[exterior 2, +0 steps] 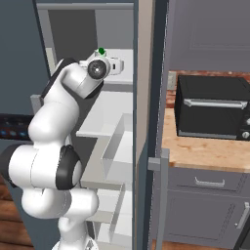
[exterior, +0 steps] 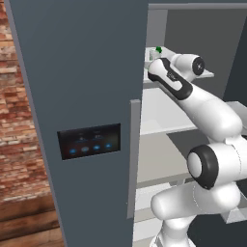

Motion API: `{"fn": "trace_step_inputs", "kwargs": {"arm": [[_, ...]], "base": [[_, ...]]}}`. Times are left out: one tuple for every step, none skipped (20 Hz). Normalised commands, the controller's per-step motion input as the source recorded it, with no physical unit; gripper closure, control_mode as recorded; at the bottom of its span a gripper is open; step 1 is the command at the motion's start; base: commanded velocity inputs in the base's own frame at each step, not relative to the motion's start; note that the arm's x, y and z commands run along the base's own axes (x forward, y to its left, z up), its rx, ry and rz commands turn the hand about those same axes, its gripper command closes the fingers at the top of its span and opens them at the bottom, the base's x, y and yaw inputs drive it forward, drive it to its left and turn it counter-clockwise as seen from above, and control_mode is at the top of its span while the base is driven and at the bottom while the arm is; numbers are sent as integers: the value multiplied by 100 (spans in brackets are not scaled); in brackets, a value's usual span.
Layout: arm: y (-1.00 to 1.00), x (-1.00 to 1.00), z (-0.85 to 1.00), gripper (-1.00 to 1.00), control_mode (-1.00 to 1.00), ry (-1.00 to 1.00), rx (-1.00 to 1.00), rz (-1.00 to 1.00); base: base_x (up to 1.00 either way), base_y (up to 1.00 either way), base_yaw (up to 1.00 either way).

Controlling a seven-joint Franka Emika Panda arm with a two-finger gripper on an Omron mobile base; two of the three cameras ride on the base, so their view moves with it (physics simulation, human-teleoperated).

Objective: Take a sugar cube from the saucer and place it inside the coffee. Then, grab milk from the fridge and place it next to the coffee on the counter to sweeten the coffee.

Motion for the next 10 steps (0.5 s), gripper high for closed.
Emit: {"fn": "trace_step_inputs", "kwargs": {"arm": [[0,7,0,-100,-100,0,0,0],[0,7,0,-100,-100,0,0,0],[1,10,0,-100,-100,0,0,0],[6,8,0,-100,-100,0,0,0],[0,11,0,-100,-100,1,0,0],[4,6,0,-100,-100,0,0,0],[10,6,0,-100,-100,1,0,0],[14,4,0,-100,-100,1,0,0],[12,0,0,-100,-100,1,0,0],[5,0,0,-100,-100,0,0,0]], "base": [[0,0,0],[0,0,0],[0,0,0],[0,0,0],[0,0,0],[0,0,0],[0,0,0],[0,0,0],[0,0,0],[0,0,0]]}}
